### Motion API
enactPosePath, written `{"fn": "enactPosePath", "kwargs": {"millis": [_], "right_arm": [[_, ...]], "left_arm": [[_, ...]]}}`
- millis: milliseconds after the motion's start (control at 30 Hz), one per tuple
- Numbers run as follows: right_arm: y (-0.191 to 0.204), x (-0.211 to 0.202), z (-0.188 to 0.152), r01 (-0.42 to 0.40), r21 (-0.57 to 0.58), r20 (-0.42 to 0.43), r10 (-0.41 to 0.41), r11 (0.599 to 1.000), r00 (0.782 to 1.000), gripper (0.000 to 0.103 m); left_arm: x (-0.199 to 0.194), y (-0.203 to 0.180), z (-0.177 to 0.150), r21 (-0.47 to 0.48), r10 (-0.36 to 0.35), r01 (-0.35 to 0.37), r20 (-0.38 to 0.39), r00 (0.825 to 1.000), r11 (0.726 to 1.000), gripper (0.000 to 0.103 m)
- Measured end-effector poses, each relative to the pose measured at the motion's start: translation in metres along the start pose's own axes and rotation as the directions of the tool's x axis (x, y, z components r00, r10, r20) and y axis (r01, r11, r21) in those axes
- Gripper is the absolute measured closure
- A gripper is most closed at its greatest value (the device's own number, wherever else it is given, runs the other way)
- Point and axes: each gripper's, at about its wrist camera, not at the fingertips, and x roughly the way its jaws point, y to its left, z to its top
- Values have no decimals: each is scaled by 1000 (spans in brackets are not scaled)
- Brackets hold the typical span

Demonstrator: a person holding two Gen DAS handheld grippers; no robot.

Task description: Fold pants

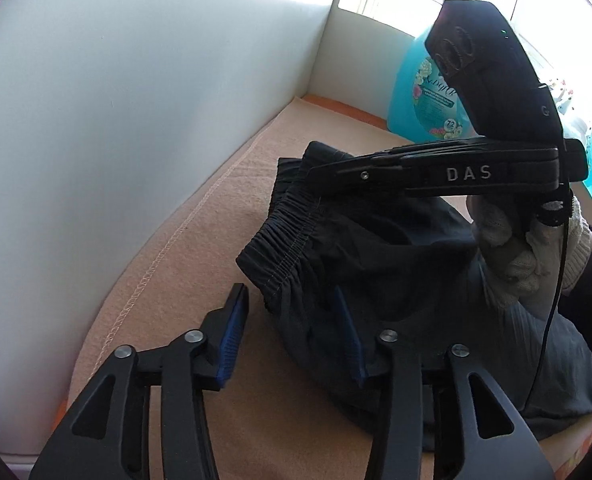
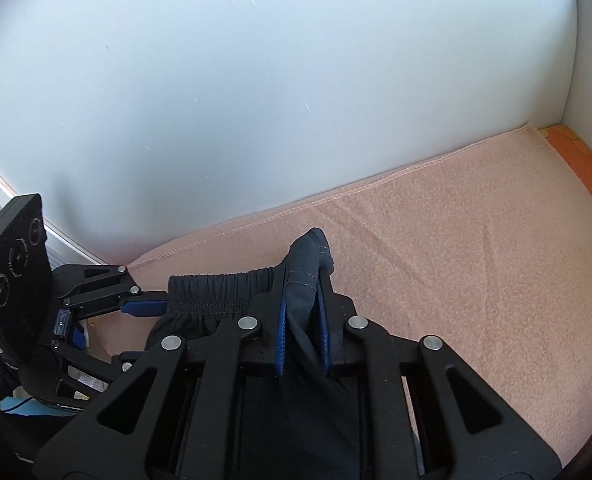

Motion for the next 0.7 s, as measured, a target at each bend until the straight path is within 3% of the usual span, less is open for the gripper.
{"fn": "enactPosePath", "kwargs": {"millis": [167, 300, 433, 533, 600, 633, 700], "right_arm": [[12, -39, -12, -14, -4, 74, 15, 1000, 997, 90], [9, -59, -17, -61, 17, 115, 59, 998, 992, 90], [15, -76, -24, -56, 1, 144, 56, 998, 988, 90], [16, -84, -18, -63, -4, 171, 62, 998, 983, 90], [16, -90, -24, -55, 3, 173, 54, 998, 983, 90], [9, -81, -18, -53, 9, 174, 51, 999, 983, 90], [8, -87, -16, -63, 6, 190, 60, 998, 980, 90]], "left_arm": [[7, 0, 10, -42, -14, 13, -9, 1000, 999, 42], [24, 8, 21, -128, -117, 111, -44, 992, 985, 41], [28, 13, 27, -216, -210, 196, -44, 977, 957, 41], [23, 8, 28, -215, -253, 244, -18, 967, 946, 41], [24, 2, 30, -205, -265, 258, -8, 964, 944, 45], [22, 0, 31, -203, -277, 271, 1, 961, 941, 55], [21, -9, 35, -177, -280, 279, 18, 960, 944, 56]]}}
